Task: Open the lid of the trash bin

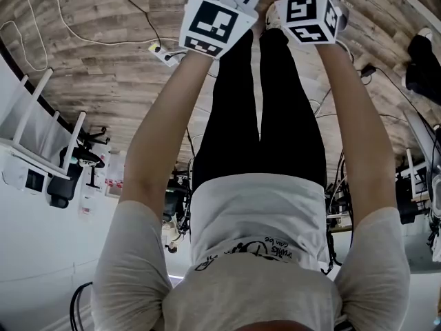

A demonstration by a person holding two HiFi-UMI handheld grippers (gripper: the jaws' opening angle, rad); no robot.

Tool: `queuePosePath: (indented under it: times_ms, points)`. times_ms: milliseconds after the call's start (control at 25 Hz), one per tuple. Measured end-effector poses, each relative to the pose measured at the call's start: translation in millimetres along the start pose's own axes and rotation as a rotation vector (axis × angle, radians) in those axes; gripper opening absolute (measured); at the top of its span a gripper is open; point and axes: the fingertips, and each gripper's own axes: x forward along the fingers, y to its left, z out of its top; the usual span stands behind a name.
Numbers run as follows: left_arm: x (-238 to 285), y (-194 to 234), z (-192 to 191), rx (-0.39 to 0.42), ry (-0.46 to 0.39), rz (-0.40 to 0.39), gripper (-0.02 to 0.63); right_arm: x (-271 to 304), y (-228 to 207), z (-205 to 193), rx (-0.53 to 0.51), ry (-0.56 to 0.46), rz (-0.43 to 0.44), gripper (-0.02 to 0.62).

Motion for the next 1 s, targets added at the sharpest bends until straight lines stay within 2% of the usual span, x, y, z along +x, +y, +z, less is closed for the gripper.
queuePosePath:
  times_ms: [520, 800, 1000]
  points:
    - [17, 18, -23, -0.027, 0.051, 0.001, 0.02, 41, -6, -27, -0.159, 0.102, -0.006, 0.003]
    - [22, 27, -39, -0.048, 0.101, 0.021, 0.02, 49, -5, -32, -0.186, 0.141, -0.004, 0.003]
    - [21, 34, -37, -0.052, 0.101, 0.032, 0.02, 54, -3, -35, -0.21, 0.156, 0.009, 0.003]
